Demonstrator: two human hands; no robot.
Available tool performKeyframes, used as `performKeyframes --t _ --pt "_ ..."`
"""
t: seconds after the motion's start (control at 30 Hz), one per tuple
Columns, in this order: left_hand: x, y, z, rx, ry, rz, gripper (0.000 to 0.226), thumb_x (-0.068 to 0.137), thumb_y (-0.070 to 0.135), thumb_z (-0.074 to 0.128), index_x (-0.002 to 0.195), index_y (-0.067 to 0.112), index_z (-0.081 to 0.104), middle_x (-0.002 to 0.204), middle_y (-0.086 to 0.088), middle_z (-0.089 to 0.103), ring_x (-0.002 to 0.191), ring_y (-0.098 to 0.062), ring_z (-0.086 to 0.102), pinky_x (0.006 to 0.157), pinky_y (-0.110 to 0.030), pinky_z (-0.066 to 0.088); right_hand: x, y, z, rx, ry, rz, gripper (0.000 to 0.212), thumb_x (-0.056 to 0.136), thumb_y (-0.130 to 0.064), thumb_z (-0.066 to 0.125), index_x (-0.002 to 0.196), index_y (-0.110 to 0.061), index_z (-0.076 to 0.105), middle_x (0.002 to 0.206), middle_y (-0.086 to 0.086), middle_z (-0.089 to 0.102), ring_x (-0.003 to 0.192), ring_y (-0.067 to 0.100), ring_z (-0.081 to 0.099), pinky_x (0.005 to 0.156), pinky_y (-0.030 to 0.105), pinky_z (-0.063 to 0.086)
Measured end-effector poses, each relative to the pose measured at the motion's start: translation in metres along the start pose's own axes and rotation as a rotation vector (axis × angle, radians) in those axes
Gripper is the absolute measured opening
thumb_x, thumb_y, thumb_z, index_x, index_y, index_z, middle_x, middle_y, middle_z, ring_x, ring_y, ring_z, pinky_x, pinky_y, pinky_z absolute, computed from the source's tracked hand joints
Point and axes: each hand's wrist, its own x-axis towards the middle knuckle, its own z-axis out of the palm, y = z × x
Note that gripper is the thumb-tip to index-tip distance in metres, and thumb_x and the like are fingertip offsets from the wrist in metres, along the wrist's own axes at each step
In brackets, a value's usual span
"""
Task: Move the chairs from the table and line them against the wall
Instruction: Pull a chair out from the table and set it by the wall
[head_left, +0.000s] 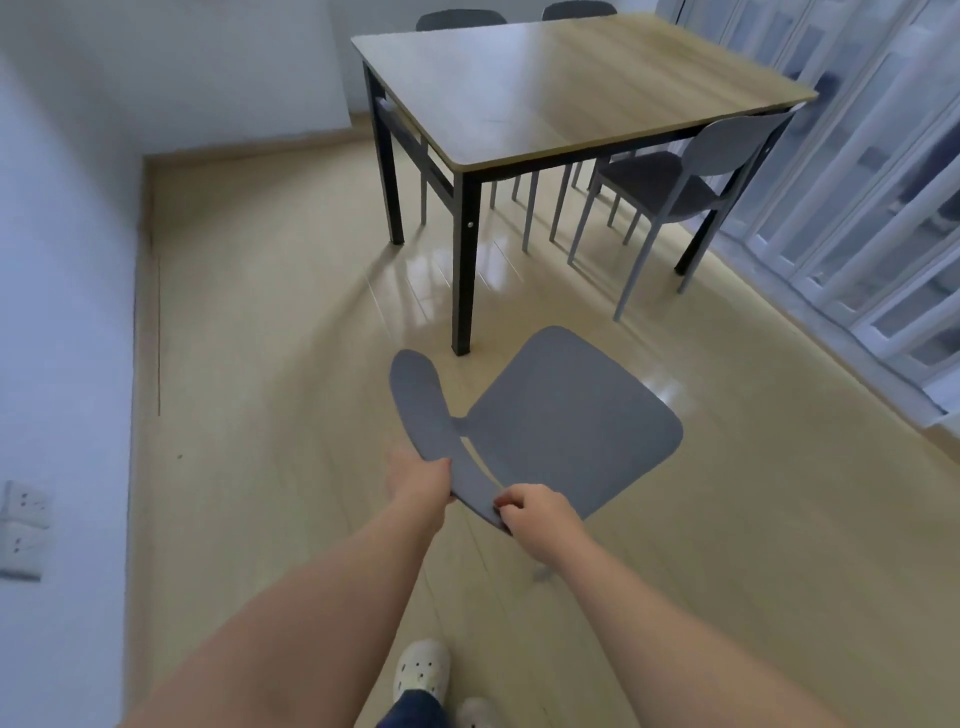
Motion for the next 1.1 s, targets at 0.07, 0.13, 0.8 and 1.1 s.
performKeyframes --t 0.07,0.13,0.8,1.1 --pt "0.006 -0.002 -0.008 -0.054 0.028 -0.022 0.022 0.086 -0.001 0.054 0.107 0.002 0.061 0.102 -0.017 0.065 0.094 -0.037 0.066 0.081 -0.045 0.059 -0.003 -0.004 0.007 0.035 0.01 0.027 0.036 0.094 -0.009 0.039 0.119 -0.009 0.064 0.126 0.009 0.064 0.117 0.028 0.056 0.093 0.032 0.047" --pt "0.008 -0.006 -0.026 -0.062 0.074 -0.009 0.016 0.084 -0.003 0.054 0.074 0.007 0.06 0.093 -0.016 0.065 0.085 -0.035 0.065 0.081 -0.049 0.059 -0.005 -0.008 0.013 0.054 0.004 0.054 0.036 0.094 -0.009 0.038 0.12 -0.008 0.063 0.128 0.01 0.062 0.119 0.028 0.056 0.095 0.034 0.047" --pt "0.039 -0.038 -0.341 0.006 0.408 0.029 0.007 0.084 0.004 0.062 0.085 0.006 0.069 0.084 -0.011 0.067 0.08 -0.032 0.066 0.081 -0.041 0.057 -0.034 -0.199 0.199 -0.228 -0.238 -0.072 0.037 0.093 -0.012 0.035 0.118 -0.009 0.063 0.123 0.011 0.063 0.103 0.026 0.058 0.075 0.026 0.041" --pt "0.047 -0.045 -0.465 -0.012 0.551 0.033 0.019 0.082 0.007 0.064 0.065 0.013 0.062 0.069 -0.004 0.061 0.077 -0.031 0.062 0.081 -0.04 0.057 -0.048 -0.281 0.271 -0.336 -0.328 -0.188 0.036 0.094 -0.013 0.035 0.117 -0.007 0.063 0.122 0.01 0.064 0.106 0.028 0.061 0.087 0.036 0.051"
